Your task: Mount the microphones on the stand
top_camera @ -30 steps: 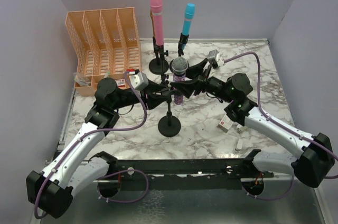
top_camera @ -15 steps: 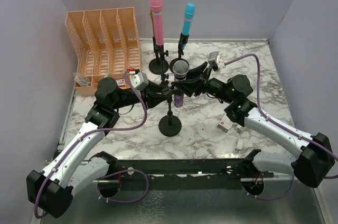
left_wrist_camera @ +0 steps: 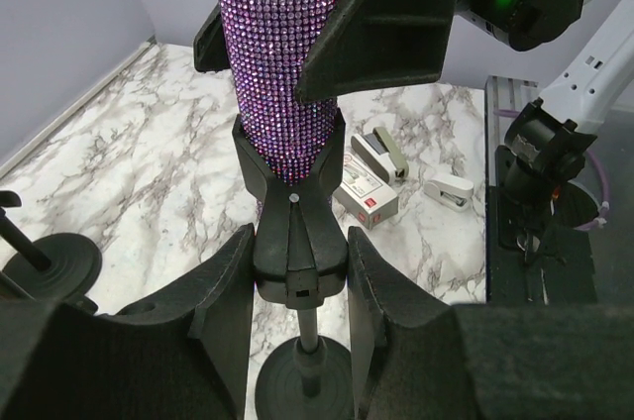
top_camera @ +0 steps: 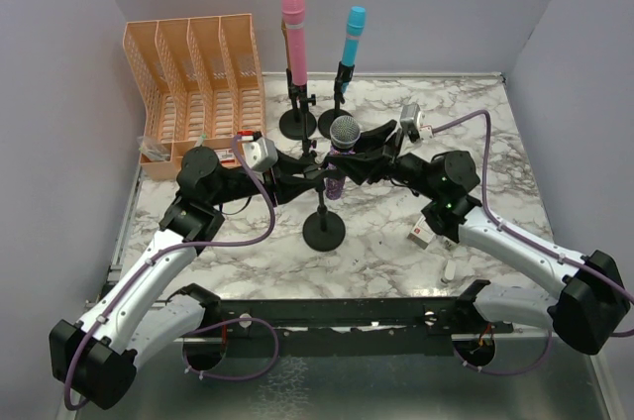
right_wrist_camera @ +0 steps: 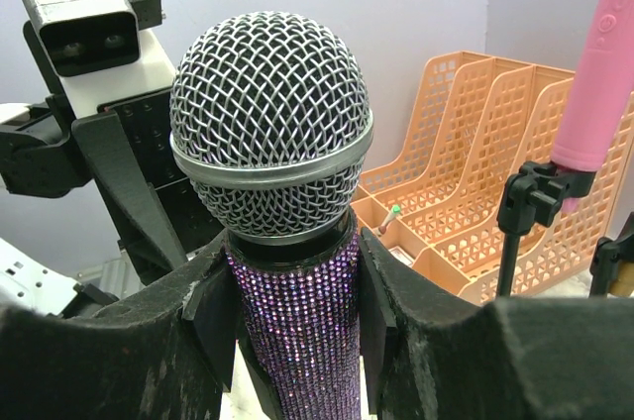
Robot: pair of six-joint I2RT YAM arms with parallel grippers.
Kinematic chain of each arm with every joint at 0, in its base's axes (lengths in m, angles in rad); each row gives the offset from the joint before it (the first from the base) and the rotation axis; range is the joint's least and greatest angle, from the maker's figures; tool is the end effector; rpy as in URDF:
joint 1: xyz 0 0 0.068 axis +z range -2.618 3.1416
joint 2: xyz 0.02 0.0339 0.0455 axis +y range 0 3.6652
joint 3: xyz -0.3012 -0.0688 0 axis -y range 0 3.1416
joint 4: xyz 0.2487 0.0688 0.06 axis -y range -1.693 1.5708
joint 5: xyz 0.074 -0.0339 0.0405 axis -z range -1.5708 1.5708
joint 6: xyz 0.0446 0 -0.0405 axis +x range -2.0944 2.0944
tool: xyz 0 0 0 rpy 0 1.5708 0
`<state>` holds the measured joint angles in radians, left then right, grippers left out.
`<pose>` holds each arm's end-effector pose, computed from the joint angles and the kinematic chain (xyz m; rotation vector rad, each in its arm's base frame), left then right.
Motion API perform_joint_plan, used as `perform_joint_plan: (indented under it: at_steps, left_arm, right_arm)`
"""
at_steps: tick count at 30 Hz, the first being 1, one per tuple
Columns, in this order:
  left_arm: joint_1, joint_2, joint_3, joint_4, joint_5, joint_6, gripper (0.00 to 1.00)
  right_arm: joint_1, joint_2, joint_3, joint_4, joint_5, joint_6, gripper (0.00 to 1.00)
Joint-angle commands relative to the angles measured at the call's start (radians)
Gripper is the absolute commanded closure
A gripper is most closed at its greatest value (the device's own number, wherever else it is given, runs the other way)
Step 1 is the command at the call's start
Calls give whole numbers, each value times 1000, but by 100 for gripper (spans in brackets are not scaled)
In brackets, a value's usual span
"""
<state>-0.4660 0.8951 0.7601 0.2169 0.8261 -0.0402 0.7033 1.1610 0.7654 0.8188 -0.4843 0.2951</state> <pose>0.1550 -0.1147 0.3830 0.9793 1.2699 -1.0081 0.1819 0.1814 0.3959 -0.6897 1.0781 1.1447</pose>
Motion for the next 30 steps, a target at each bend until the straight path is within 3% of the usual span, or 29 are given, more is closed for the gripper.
perform_joint_plan:
  at_steps: [1,7,14,23,30]
  left_arm:
    - [6,-6,-12,0,-12,16,100]
    - [6,0,1,5,-4,8,100]
    - [6,25,13,9,18,3,100]
    - [6,69,39,-4,33,1,100]
    - [4,86,50,-13,46,3,100]
  right_arm:
    - [7,-66,28,191,38,29,99]
    - [8,-68,46,125,91,37,99]
    - [8,-47,15,168,103,61,99]
    - [9,-39,45,244,-46,29,99]
    - [7,-25,53,297,-41,50,99]
